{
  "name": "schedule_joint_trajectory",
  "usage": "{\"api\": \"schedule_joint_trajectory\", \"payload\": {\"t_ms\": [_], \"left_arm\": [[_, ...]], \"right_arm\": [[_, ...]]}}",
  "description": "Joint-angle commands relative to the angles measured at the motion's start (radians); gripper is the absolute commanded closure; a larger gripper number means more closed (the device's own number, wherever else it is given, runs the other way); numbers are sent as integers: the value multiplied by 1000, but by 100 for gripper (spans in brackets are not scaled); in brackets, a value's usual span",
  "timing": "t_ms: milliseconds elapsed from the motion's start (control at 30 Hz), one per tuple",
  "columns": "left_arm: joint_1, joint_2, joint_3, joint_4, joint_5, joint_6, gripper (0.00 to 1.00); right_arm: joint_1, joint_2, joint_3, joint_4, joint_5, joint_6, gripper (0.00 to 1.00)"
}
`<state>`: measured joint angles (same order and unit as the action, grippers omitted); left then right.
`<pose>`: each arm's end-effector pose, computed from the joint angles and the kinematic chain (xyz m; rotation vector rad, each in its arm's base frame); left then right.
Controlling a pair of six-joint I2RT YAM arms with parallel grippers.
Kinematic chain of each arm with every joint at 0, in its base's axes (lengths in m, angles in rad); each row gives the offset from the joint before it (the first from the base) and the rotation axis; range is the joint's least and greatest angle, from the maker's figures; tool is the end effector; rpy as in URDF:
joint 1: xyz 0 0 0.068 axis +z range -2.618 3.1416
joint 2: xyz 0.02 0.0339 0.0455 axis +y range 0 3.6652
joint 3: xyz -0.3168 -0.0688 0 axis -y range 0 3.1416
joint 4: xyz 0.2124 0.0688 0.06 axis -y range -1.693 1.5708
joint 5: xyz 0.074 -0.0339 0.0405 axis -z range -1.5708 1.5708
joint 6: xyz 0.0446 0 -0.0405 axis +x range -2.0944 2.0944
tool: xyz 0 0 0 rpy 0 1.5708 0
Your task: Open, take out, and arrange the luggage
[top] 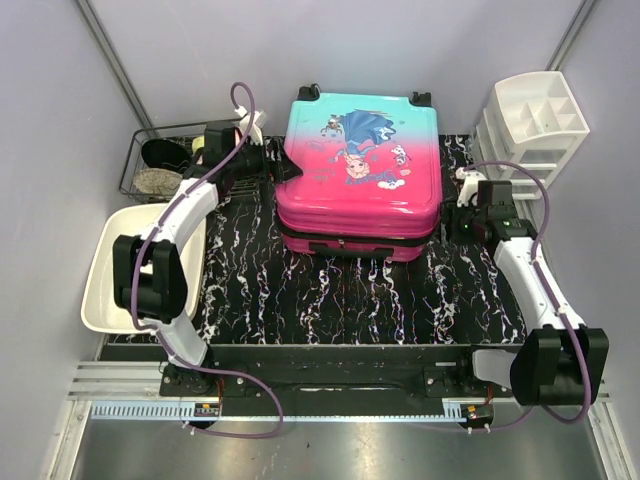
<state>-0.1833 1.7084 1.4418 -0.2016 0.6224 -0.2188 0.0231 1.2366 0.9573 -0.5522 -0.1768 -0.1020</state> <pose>0.3714 -0.0953 0.3795 0.3631 2.0241 -0.8835 0.2160 0.0128 0.3248 -0.2314 2.3813 0.1752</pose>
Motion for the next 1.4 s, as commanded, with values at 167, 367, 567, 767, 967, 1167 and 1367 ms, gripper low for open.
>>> {"api": "schedule_joint_trajectory", "payload": {"t_ms": [167, 367, 567, 767, 967, 1167, 1367], "left_arm": [[-301, -133, -308, 148, 168, -152, 24], [-423, -233, -367, 62, 227, -39, 23], [-155, -261, -154, 18, 163, 28, 10], [5, -11, 152, 85, -71, -244, 1], [11, 169, 192, 244, -122, -721, 1], [-39, 264, 219, 303, -174, -850, 1], [-77, 361, 235, 435, -176, -939, 1]], "right_arm": [[-143, -229, 44, -173, -55, -96, 32], [-264, -194, 165, -195, -91, -50, 24], [-265, -170, 247, -241, -127, 7, 15], [-267, -177, 265, -278, -105, 96, 9], [-267, -193, 278, -299, -66, 211, 4], [-267, -187, 282, -360, -23, 249, 4], [-267, -207, 288, -391, -1, 229, 3]]}}
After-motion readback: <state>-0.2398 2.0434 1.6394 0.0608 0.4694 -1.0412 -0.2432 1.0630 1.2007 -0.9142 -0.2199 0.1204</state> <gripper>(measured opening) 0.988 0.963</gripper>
